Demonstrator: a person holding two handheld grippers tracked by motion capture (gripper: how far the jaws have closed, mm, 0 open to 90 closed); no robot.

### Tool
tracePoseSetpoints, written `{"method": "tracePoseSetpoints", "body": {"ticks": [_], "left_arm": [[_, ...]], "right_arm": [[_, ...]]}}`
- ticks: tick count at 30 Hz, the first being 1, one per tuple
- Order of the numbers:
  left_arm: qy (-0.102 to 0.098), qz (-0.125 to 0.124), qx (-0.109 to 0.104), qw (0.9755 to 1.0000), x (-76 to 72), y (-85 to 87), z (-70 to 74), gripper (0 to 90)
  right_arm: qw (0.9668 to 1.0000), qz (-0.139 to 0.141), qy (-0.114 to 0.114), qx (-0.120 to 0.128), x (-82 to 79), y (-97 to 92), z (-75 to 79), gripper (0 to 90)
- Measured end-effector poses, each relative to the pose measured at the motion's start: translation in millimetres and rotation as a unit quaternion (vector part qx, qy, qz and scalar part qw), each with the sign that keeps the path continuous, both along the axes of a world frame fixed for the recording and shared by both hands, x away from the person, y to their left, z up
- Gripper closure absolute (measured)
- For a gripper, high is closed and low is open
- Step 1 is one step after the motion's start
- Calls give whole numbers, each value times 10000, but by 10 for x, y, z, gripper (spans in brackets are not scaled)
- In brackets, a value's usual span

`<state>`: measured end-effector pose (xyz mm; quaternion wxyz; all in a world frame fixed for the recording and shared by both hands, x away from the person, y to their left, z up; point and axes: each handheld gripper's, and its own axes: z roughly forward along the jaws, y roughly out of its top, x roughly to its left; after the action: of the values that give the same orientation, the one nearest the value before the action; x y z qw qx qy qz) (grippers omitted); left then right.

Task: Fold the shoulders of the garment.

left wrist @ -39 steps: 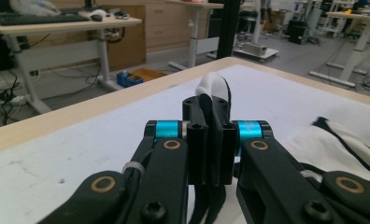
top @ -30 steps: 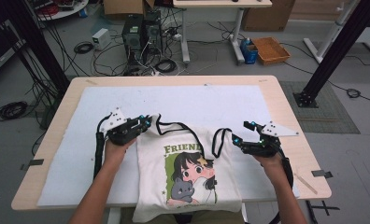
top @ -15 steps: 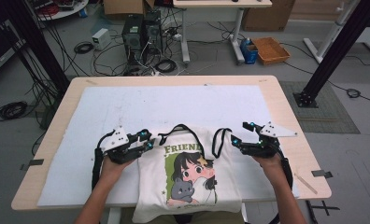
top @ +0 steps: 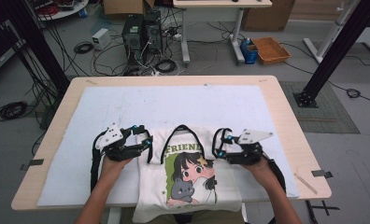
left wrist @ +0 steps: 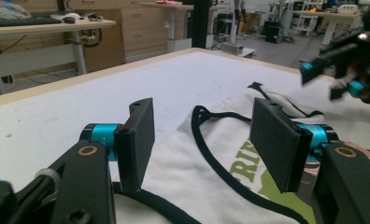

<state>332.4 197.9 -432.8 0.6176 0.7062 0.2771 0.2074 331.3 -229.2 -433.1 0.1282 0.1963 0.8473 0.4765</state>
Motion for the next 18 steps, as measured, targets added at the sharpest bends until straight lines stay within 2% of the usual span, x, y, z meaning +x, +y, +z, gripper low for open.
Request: {"method": "tracePoseSetpoints", "body": {"ticks": [1,4,7,8,10,12,15,18], "left_arm": [[13,23,-6,10000,3,6,-2,403],[38,-3,-5,10000,4,9,-5,403],[119,-121,82,9998,-4,-16,-14,404],[179,-184,129,9996,-5,-26,-22,404],[360,-333,228,9985,-11,-48,-43,405],[507,-565,418,9962,-27,-80,-66,420],[686,-973,702,9904,-46,-166,-111,430],[657,-1205,1022,9852,-73,-253,-143,402]], "right_arm": [[9997,153,-35,-190,-18,68,-21,548],[9968,282,-211,-718,-37,194,-92,647],[9935,352,-346,-1027,-40,213,-124,828],[9932,328,-359,-1057,-42,203,-123,850],[9949,303,-287,-917,-32,159,-102,863],[9972,321,-216,-646,-37,90,-65,864],[9988,201,-147,-421,-33,-9,-44,862],[9992,122,-92,-374,-22,-44,-56,861]]}}
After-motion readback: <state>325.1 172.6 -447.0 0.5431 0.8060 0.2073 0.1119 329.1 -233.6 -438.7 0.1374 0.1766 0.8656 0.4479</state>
